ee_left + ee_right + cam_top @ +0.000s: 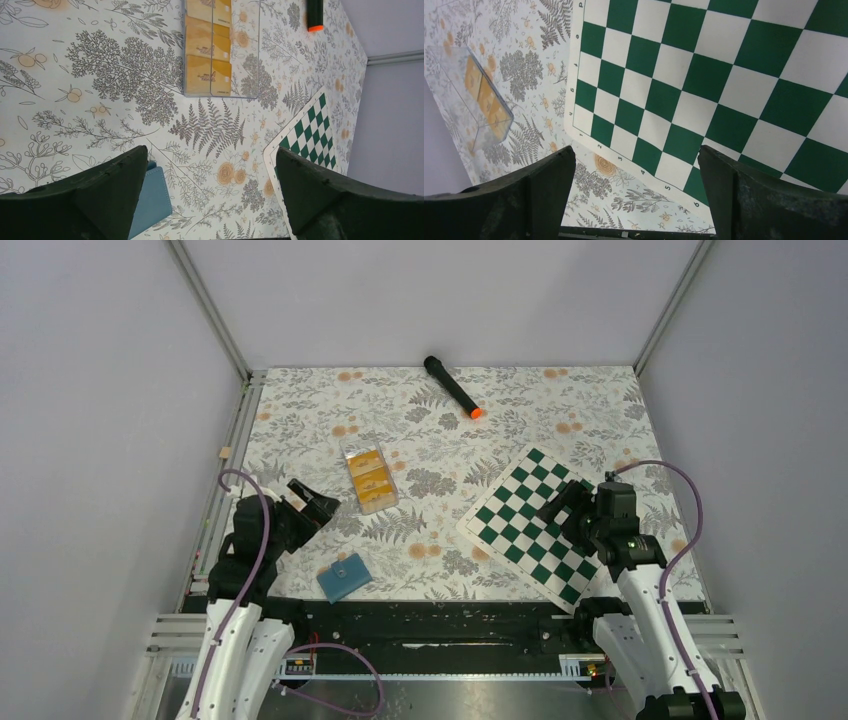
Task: Put the credit cards into the card holder
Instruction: Move the card holder to the center of the board.
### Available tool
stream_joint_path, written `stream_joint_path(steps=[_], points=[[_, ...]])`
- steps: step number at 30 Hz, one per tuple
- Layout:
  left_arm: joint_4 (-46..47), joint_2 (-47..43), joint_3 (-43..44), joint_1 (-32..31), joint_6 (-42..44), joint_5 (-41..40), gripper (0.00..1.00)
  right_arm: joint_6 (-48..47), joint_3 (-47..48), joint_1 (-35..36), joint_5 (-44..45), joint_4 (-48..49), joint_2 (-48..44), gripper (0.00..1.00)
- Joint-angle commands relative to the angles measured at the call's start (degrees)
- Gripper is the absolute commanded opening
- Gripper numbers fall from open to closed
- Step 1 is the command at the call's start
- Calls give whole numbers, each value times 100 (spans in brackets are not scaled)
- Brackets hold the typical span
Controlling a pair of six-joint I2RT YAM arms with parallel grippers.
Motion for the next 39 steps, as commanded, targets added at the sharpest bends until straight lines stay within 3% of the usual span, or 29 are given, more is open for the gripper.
stream_joint_path(steps=[1, 16, 19, 23, 28, 31, 39], points=[[98, 158, 176, 29, 104, 343, 99, -218, 215, -17, -462, -120, -14, 98], [-1057, 719, 381, 36, 382, 809, 99, -203, 389, 38, -1260, -347, 634, 99], [-1387, 998, 313, 16, 356, 781, 99, -107, 444, 451, -1237, -345, 910, 99], [-1735, 1680, 384, -247, 221, 202, 99, 174, 570, 1587, -839, -235, 1230, 99], [-1968, 2543, 554, -1070, -228, -601, 99, 597, 547, 2716, -641, 101, 1562, 99], [-1976, 3035, 608, -1581, -514, -982, 99, 733, 454, 2982, -622, 243, 1644, 99], [-1759, 3923, 628, -1913, -701, -1237, 99, 663, 298, 3029, -609, 193, 1404, 99]])
